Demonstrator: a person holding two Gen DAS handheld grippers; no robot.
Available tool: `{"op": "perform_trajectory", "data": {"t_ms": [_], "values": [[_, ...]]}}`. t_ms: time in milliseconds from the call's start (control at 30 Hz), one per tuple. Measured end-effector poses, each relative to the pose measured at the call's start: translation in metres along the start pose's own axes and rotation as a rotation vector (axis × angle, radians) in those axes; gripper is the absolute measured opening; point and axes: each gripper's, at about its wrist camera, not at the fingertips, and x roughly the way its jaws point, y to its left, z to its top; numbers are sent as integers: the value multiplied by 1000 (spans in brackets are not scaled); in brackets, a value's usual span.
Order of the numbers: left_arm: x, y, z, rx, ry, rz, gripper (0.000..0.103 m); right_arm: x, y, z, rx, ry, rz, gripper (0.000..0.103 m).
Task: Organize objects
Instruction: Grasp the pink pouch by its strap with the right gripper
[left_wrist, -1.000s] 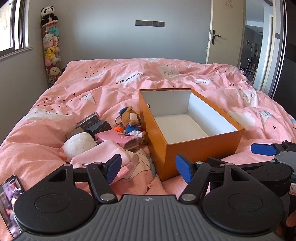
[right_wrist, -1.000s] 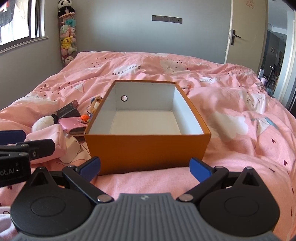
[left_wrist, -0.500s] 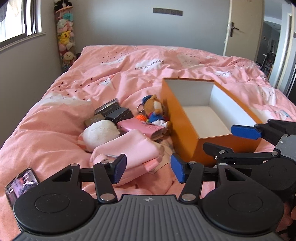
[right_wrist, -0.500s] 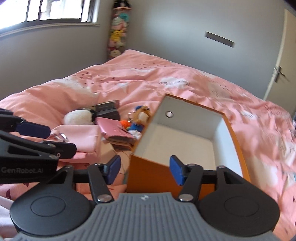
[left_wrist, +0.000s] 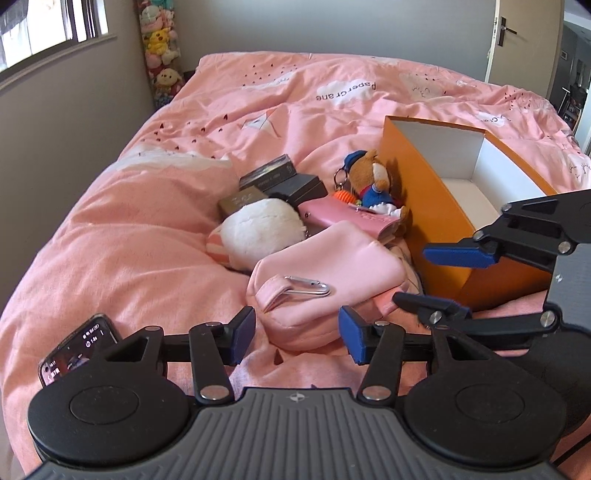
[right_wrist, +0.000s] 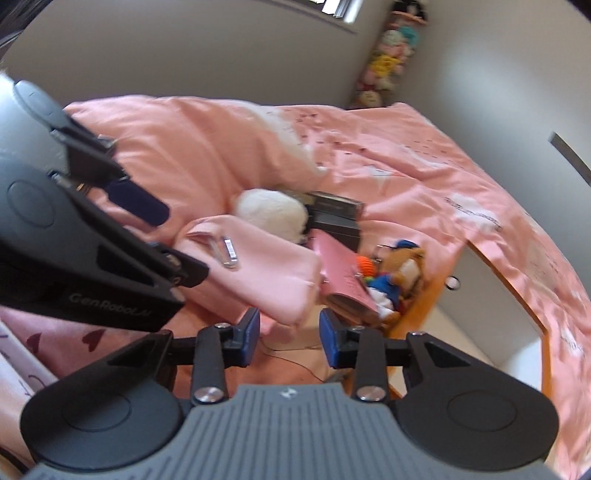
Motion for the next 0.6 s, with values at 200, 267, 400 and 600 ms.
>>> {"op": "perform_trajectory", "data": {"t_ms": [200, 267, 400, 600], "values": [[11, 9, -2, -34, 27, -7, 62, 15, 22, 5, -180, 14, 42, 39], [13, 11, -3, -37, 29, -10, 62, 22, 27, 6, -237, 15, 37, 46], [16, 18, -3, -64, 22, -27, 62, 34, 35, 10, -328, 23, 63, 57], [20, 27, -2, -101, 19, -41, 63, 50, 37, 11, -394, 16, 93, 65]]}}
